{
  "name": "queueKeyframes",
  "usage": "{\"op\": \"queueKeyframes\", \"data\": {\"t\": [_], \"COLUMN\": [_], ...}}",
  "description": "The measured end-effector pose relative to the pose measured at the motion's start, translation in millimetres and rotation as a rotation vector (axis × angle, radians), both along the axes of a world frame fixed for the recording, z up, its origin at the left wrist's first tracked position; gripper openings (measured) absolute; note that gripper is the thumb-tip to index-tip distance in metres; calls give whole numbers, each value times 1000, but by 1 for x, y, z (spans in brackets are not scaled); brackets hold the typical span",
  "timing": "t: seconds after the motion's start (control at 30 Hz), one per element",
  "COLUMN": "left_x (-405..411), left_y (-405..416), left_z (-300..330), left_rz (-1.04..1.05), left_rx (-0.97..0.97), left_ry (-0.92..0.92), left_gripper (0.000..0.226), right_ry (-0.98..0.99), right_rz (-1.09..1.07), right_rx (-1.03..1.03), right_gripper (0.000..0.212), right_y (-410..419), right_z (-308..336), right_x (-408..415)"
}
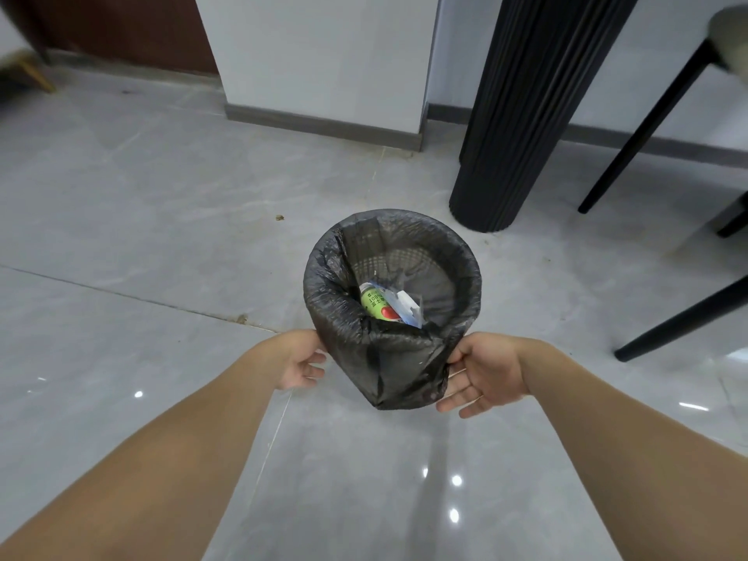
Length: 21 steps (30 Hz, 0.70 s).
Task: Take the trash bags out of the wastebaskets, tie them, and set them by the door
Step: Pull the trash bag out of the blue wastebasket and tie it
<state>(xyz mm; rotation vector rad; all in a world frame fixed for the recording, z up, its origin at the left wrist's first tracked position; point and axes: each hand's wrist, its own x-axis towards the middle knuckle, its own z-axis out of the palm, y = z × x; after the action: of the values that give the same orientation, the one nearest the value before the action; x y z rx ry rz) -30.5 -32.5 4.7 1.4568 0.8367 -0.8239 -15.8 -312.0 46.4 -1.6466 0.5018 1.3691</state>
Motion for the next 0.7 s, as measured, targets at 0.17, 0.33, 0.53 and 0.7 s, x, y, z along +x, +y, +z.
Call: {"op": "queueKeyframes", "data": {"t": [0.17, 0.33, 0.53, 0.7], "left_x": [4, 2, 4, 9], "left_y": [-18, -21, -6, 11], "left_z": [6, 13, 33, 67], "left_rz": [11, -64, -162, -254], "left_rx": [8, 140, 126, 93], "left_ry": [-56, -29, 1, -94], "left_gripper": [23, 13, 19, 22], "right_ry": [1, -6, -34, -73], "right_rz": [13, -2, -37, -103], "right_rx": [19, 13, 36, 161], "right_gripper": [34, 31, 29, 33], "right_y": [0, -4, -15, -29], "right_z": [4, 4, 13, 29], "right_x": [-7, -9, -8, -6]}}
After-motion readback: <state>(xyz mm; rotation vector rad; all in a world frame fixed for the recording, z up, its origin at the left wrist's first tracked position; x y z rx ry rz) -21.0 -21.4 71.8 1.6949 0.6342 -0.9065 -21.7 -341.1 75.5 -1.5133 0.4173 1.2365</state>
